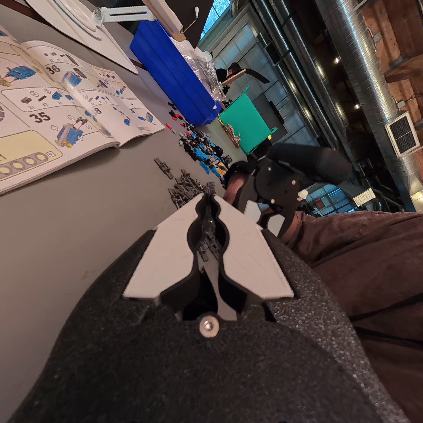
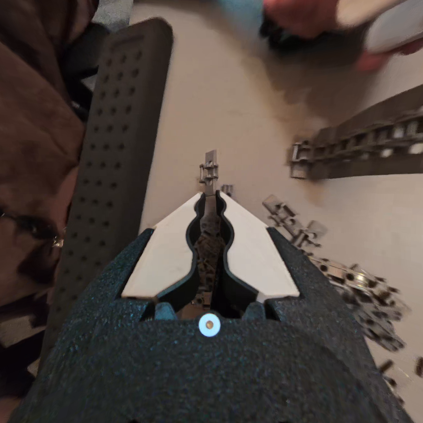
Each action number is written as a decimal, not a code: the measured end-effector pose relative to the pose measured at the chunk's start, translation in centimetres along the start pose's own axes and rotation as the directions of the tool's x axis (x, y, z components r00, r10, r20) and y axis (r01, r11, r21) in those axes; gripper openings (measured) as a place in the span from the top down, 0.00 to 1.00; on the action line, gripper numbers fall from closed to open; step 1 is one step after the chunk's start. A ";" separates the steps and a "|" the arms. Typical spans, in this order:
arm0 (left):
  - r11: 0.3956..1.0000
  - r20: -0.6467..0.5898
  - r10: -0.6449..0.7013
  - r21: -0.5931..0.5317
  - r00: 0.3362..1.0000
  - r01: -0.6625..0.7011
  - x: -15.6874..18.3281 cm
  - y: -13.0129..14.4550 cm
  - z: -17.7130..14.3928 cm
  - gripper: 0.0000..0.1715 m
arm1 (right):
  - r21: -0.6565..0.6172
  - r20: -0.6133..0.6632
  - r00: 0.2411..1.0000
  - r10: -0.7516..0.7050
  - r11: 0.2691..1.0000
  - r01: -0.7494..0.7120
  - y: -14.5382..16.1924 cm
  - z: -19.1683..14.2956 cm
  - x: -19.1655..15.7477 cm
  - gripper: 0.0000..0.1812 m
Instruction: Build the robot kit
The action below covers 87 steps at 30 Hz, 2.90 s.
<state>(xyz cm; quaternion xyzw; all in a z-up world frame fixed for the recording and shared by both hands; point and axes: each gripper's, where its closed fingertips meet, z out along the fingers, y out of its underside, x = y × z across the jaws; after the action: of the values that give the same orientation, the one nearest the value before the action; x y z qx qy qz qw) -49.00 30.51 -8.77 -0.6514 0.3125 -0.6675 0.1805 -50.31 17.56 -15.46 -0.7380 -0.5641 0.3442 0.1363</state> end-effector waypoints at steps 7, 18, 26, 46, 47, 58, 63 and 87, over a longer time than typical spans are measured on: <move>1.000 0.006 0.012 -0.006 1.000 -0.012 0.0 0.2 0.2 1.00 | -0.087 0.031 0.997 -0.064 0.994 0.067 1.1 1.6 -1.3 0.92; 1.000 0.004 0.015 -0.006 1.000 -0.015 0.1 0.2 0.2 1.00 | -0.015 -0.037 0.998 0.053 0.998 -0.053 -1.1 1.7 -0.3 0.88; 1.000 0.003 0.018 -0.007 1.000 -0.018 0.1 0.2 0.2 1.00 | -0.104 -0.165 0.984 -0.074 0.993 0.057 -0.8 2.8 -0.5 0.89; 1.000 0.008 0.027 -0.006 1.000 -0.027 0.1 0.2 0.2 0.99 | -0.130 -0.245 0.968 -0.053 0.991 0.021 -0.9 2.3 -1.5 0.90; 1.000 0.008 0.028 -0.006 1.000 -0.028 0.1 0.2 0.2 0.99 | -0.122 -0.225 0.974 -0.031 0.992 0.003 -0.8 2.5 -1.5 0.89; 0.999 0.010 0.031 -0.009 0.999 -0.031 0.1 0.2 0.3 0.99 | -0.221 -0.297 0.938 -0.179 0.969 0.114 -0.2 3.1 -1.2 0.91; 0.999 0.011 0.033 -0.011 0.999 -0.032 0.1 0.3 0.3 1.00 | -0.255 -0.290 0.920 -0.262 0.948 0.190 -0.6 3.1 -1.9 0.90; 0.999 0.010 0.032 -0.009 0.999 -0.032 0.1 0.3 0.3 1.00 | -0.359 -0.073 0.915 -0.396 0.867 0.346 -1.5 4.3 -1.4 0.87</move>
<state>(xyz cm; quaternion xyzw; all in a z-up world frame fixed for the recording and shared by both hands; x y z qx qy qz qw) -48.78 30.20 -8.87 -0.6504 0.3251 -0.6598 0.1897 -54.44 15.90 -17.21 -0.6506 -0.7350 0.1551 0.1114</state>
